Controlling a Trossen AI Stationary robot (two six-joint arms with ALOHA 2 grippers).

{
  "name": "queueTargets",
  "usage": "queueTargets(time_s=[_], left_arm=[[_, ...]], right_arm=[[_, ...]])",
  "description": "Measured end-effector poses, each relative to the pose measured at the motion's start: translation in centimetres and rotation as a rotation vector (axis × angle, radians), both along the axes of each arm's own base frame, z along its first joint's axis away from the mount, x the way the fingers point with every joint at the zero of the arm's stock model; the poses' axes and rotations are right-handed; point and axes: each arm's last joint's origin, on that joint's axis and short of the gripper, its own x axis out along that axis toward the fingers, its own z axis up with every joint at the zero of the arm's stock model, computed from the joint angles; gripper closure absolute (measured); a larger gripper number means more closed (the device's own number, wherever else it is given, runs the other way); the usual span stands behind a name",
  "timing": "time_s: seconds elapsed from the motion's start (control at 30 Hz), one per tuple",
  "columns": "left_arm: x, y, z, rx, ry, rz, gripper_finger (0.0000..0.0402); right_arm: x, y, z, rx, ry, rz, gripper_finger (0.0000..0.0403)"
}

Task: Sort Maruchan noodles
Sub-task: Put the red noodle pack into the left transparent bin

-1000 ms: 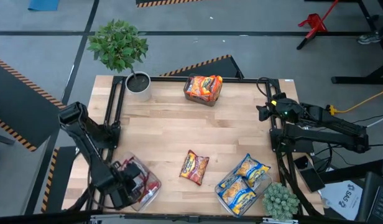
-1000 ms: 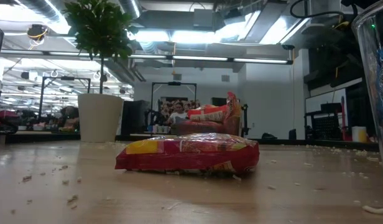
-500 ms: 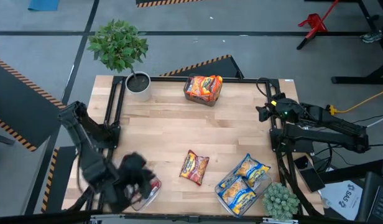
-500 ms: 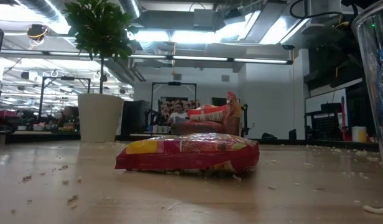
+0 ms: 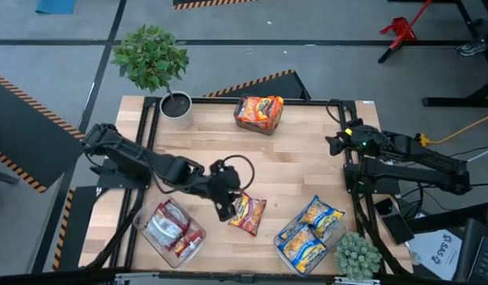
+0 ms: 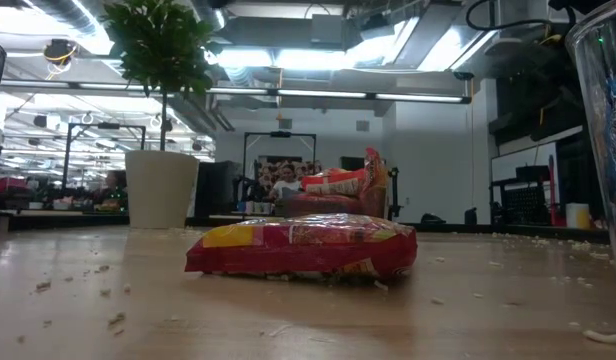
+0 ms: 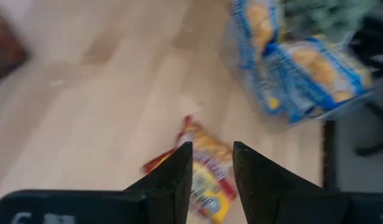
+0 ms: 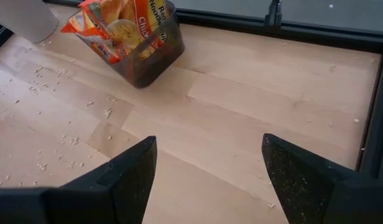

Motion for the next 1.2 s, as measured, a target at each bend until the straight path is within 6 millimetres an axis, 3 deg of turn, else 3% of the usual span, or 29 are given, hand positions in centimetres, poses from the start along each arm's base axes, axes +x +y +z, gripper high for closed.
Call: queueTargets(time_s=[0.3,0.53,0.87,1.2], left_arm=[[1.0,-0.1,-4.4,-0.133,-0.085,-0.187,0.0226],[1.0,-1.0,-6.2,-0.175,-0.116,-0.208,0.0192],[1.7,-4.9,-11.9,0.160,-0.007,-0.353,0.0189],[3.2,-6.6,-17.5,0.238,0.019,-0.308,0.0189]], right_arm=[[0.0,0.0,0.0,0.001,0.003,0.004,0.0123],[0.0,0.0,0.0,0.001,0.004,0.004,0.0123],[0.0,0.0,0.0,0.001,0.007,0.005,0.0123],[-0.2,0.1,-0.3,0.010,0.036,0.005,0.0123]])
